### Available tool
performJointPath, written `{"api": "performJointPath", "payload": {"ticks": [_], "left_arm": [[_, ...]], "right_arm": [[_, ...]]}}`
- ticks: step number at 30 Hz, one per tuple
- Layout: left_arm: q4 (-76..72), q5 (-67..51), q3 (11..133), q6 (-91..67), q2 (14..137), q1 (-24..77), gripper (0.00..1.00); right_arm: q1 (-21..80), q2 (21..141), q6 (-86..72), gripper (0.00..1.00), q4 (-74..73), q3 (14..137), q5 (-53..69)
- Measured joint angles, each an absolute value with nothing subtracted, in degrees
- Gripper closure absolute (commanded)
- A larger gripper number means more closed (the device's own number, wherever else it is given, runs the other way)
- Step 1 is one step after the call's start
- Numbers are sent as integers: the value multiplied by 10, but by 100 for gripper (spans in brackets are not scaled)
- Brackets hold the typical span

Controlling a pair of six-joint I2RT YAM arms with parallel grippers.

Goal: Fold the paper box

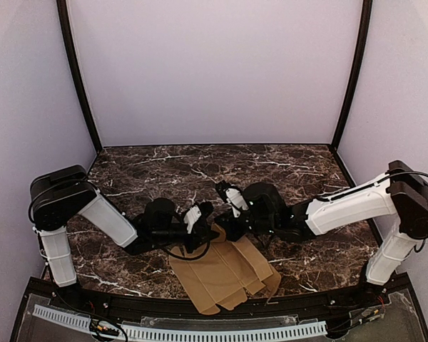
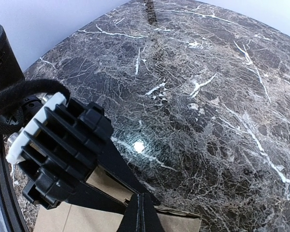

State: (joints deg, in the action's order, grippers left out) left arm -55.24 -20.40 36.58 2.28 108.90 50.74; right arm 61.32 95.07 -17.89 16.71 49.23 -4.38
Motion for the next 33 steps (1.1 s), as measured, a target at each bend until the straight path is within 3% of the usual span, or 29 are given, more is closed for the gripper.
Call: {"api": "performJointPath", "payload": {"ticks": [16,33], "left_arm": [[-562,-194,359,10,1092,511,81],[-677,-166,359,-27,1161,522,74]], "right_arm": [[625,967,-203,100,197,483,-43],[626,966,-217,100,197,483,-43]]}}
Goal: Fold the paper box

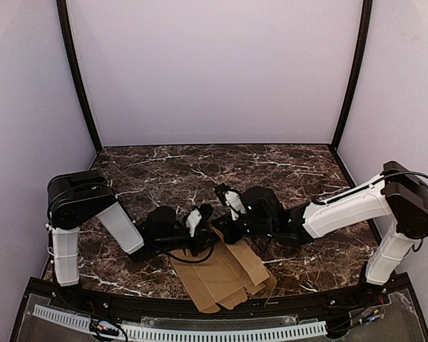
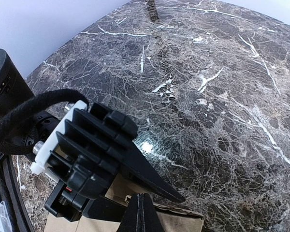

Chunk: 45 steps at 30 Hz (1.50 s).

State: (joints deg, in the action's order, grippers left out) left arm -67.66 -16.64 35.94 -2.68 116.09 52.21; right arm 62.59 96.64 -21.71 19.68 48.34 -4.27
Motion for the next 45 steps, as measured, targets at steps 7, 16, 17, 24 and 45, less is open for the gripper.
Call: {"api": "performJointPath", "payload": {"ticks": [7,16,17,24,45], "left_arm": [[-732,-162,366,-39,1192,524,74],[-753,-168,390,-51,1215,524,98],[-754,-168,391,-50,1216,524,99],[-757,-168,394,-43,1220,526,100],[-766,-156,389,-51,1220,526,79]], "right_arm": [[626,966,-220,100,197,483,-43],[626,964,-227,100,208,475,-43],[626,964,-228,100,209,474,-44],[626,962,-230,100,212,472,-45],[627,962,-232,100,212,470,-45]]}}
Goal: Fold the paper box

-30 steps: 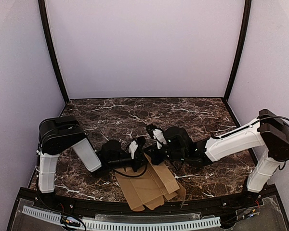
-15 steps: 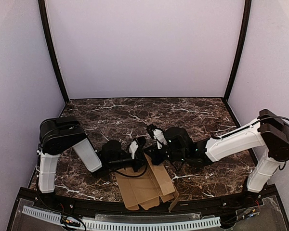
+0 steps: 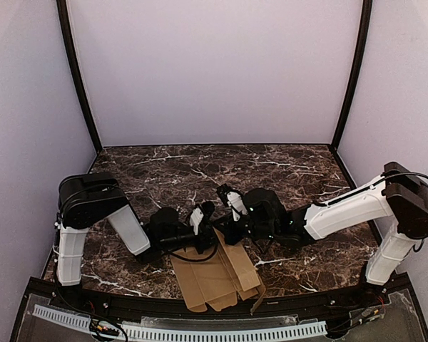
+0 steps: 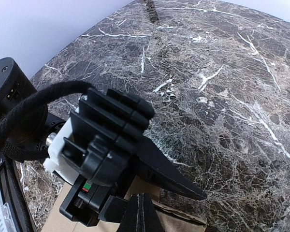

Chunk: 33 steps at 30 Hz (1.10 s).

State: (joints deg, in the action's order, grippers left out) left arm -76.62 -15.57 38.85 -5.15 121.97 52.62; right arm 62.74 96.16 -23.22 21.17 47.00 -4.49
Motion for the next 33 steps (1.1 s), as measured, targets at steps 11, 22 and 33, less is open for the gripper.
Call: {"api": "performJointPath", "payload": {"ticks": [11,22,33], "left_arm": [[-766,-156,388,-36,1220,529,99],[-766,-153,382,-34,1216,529,73],[-763,-141,342,-30,1169,529,61]], "right_arm": [[627,961,-232,100,212,470,-46],[628,961,-233,100,210,470,-47],[628,952,-232,100,194,469,-49]]}}
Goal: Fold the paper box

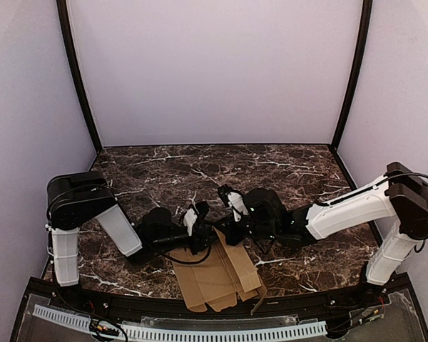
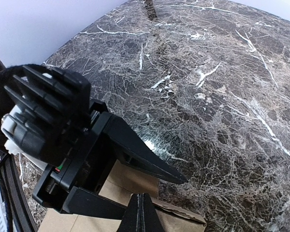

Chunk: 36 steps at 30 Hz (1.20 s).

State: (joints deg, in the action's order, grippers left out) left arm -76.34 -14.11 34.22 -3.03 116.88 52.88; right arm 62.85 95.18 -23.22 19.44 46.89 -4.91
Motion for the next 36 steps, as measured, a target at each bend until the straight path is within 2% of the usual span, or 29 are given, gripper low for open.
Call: {"api": "performJointPath", "payload": {"ticks": [14,24,32,36], "left_arm": [[-717,-140,325,-17,1143,529,59],[-697,-142,346,-10,1143,529,77],[-686,-152,357,-6,1143,529,98],[-684,-155,358,-2,1143,529,100]], "right_arm": [[628,950,-232,100,192,468,-52],[628,948,-233,100,193,466,-52],[628,948,-233,100,192,466,-54],[628,948,-233,100,192,466,-54]]}}
